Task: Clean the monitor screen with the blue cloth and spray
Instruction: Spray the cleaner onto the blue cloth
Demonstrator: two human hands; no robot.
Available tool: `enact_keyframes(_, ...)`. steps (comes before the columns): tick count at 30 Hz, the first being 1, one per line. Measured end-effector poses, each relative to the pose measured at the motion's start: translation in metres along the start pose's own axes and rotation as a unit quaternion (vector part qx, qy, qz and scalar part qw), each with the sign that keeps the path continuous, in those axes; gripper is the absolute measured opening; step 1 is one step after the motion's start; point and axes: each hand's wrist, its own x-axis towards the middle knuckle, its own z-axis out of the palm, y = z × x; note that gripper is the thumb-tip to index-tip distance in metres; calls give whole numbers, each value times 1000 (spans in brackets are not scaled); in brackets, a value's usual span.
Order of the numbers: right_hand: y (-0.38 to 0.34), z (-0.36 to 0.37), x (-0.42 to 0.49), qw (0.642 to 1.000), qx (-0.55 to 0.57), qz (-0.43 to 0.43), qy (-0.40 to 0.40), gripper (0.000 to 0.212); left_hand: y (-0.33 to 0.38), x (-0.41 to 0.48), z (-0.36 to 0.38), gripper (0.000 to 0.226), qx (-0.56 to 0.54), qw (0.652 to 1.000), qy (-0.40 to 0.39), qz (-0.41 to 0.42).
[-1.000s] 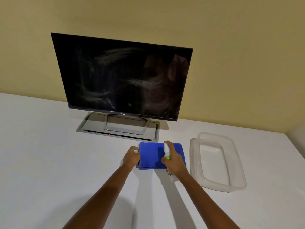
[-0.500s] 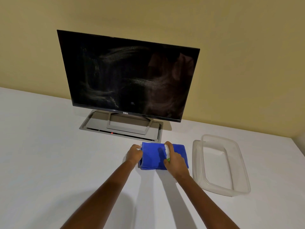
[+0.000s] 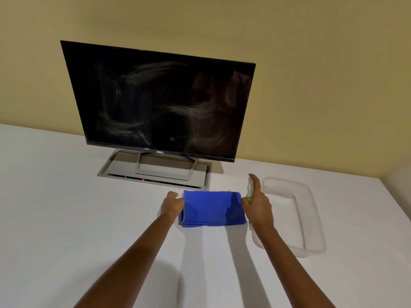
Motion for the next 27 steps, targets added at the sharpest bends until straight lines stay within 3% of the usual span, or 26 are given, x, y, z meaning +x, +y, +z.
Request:
enact_keyframes(9, 4, 6, -12, 998, -11, 25, -48, 57, 1, -3, 6, 37, 27, 1000, -1, -7)
enact_keyframes(16, 5, 5, -19, 999, 12, 31, -6, 54, -2, -7, 3, 36, 29, 1000, 3, -7)
enact_keyframes(22, 1, 1, -14, 997, 45, -23, 52, 63, -5, -10, 1, 37, 26, 1000, 5, -5)
enact_keyframes(27, 3, 16, -13, 999, 2, -40, -2, 61, -7, -13, 2, 38, 28, 1000, -1, -5)
